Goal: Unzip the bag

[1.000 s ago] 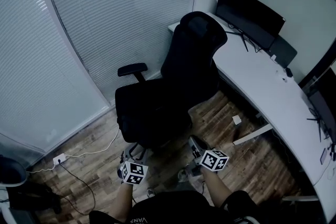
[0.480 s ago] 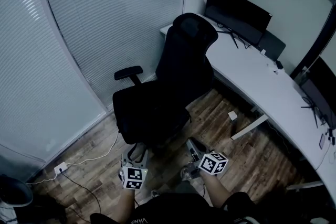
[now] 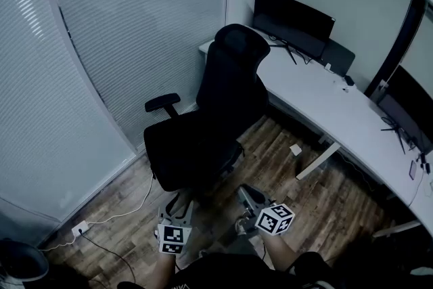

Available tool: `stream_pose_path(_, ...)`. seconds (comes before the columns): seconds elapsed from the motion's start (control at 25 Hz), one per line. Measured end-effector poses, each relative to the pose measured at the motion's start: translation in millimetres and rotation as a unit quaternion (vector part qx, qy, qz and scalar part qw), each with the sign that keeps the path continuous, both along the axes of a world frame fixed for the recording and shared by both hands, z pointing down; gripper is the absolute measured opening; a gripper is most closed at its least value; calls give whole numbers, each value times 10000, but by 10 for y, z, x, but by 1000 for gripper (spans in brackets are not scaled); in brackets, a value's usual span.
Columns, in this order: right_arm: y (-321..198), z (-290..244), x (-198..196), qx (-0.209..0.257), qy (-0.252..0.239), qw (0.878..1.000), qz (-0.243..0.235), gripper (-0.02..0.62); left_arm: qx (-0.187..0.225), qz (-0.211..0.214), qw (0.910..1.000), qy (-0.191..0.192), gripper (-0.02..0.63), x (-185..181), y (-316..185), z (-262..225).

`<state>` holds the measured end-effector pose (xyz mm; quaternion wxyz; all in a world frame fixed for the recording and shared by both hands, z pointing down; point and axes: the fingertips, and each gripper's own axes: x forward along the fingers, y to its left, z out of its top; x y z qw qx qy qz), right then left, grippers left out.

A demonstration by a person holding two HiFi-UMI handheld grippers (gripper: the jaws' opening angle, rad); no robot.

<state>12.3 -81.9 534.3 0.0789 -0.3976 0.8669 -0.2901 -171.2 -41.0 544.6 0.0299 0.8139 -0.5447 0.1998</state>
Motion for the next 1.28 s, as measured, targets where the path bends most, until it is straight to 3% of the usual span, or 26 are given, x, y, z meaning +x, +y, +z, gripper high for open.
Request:
stream_pose_path(0.16, 181, -224, -16, 222, 30, 9997, 44, 49, 18, 66, 9999, 139, 176, -82, 169, -144)
stream_pose_path(0.48, 546, -589, -187, 574, 626, 9964, 27, 49, 313, 422, 9981, 315, 175, -20, 468, -496)
stream_pose_path(0.76, 822, -787, -320, 652, 604, 9960, -44, 49, 558, 714, 9942, 586, 163, 169, 642, -809)
stream_pose_path(1.28, 904, -864, -388, 676, 820, 9943, -46, 49, 915, 760, 9917, 485, 96, 2, 771, -1122)
